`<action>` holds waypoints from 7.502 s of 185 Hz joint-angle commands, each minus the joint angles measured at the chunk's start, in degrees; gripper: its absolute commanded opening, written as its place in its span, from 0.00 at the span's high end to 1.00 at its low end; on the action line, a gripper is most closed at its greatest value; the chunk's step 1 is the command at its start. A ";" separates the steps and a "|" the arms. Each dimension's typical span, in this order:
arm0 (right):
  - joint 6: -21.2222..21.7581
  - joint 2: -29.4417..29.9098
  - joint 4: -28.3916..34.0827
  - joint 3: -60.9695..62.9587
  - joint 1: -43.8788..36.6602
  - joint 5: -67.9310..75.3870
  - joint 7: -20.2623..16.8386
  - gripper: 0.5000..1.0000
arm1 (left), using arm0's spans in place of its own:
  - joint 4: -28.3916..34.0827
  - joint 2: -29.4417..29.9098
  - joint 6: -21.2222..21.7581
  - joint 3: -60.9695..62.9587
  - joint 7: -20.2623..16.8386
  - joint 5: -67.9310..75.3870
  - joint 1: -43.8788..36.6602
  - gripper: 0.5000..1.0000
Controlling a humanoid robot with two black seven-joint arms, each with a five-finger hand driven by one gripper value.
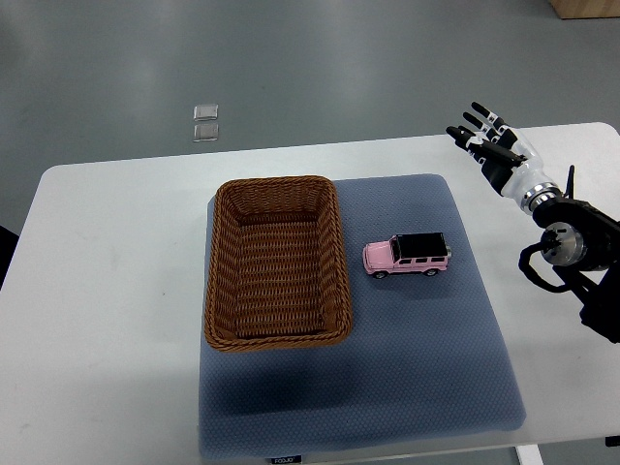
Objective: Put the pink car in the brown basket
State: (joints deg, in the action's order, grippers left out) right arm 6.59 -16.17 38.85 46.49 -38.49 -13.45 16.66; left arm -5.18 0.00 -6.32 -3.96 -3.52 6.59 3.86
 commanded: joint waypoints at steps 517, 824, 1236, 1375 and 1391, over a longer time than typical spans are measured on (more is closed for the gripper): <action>5.01 -20.74 27.69 -24.78 -7.03 -62.93 1.18 0.19 | 0.17 0.00 0.08 -0.09 0.01 0.00 -0.08 0.00; -3.43 -16.88 24.70 -36.74 -12.48 -65.92 -2.69 1.00 | 0.35 0.00 0.08 0.09 0.09 0.09 0.00 0.00; -9.32 4.57 11.51 -32.35 -23.91 -54.32 -2.34 0.18 | 0.61 0.00 0.08 -0.09 0.01 0.09 -0.08 0.00; -12.84 -2.64 2.64 -5.27 -5.28 -1.85 -5.32 0.18 | 0.35 0.00 0.08 0.00 0.09 0.09 -0.08 0.00; -10.73 -2.73 2.64 -5.27 -4.05 0.70 -4.97 0.18 | 0.35 0.00 0.08 0.00 0.09 0.09 -0.08 0.00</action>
State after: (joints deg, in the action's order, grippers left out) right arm -6.31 -18.64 41.48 41.21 -43.93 -16.37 11.33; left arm -4.82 0.00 -6.25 -3.94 -3.44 6.68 3.79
